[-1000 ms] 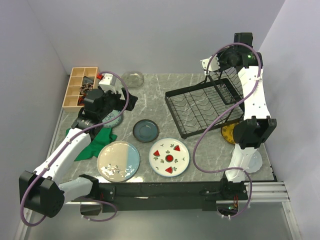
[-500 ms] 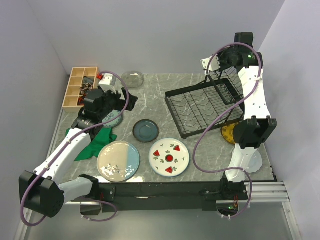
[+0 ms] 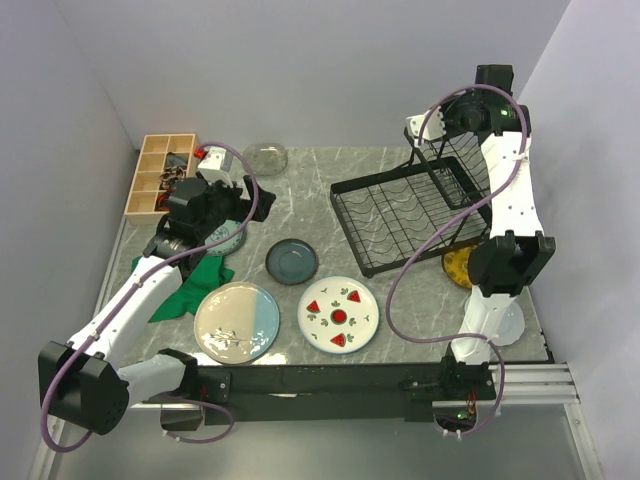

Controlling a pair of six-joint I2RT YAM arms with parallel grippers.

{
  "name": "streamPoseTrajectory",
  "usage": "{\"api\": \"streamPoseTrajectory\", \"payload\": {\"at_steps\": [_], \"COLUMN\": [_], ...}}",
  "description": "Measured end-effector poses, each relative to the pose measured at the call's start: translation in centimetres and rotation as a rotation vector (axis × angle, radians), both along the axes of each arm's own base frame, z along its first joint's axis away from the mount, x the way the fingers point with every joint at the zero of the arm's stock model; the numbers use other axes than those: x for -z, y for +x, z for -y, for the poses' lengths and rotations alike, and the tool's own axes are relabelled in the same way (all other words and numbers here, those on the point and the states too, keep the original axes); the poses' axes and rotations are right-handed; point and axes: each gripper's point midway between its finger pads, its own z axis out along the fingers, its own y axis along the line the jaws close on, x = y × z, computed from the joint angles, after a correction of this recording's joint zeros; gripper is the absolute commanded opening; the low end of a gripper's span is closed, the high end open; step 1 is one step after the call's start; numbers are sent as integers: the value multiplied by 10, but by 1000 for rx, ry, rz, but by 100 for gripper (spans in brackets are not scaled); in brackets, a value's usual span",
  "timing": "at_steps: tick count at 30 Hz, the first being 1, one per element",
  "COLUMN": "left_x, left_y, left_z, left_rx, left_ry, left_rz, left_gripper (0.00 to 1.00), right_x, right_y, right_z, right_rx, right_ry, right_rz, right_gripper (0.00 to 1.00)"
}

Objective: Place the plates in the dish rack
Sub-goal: Insert the plate into the dish rack

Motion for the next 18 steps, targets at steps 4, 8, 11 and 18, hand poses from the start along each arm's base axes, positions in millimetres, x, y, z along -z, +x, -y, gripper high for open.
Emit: {"api": "streamPoseTrajectory", "payload": {"at_steps": [4,8,11,18], "left_x": [0,0,0,0], "left_y": [0,0,0,0], "left_z": [0,0,0,0], "left_rx": [0,0,0,1], "left_ry": [0,0,1,0], "left_rz": [0,-1,-1,-1], "left_gripper": [99,99,99,100], "right_x": [-1,-2,-2,-3], "right_y": [5,5,6,5], "right_z": [5,4,3,3], "right_rx": [3,0,-4,-10], "right_ry": [11,12,15,16], "right_rz": [14,18,21,27], "right_gripper": [0,0,0,0]}}
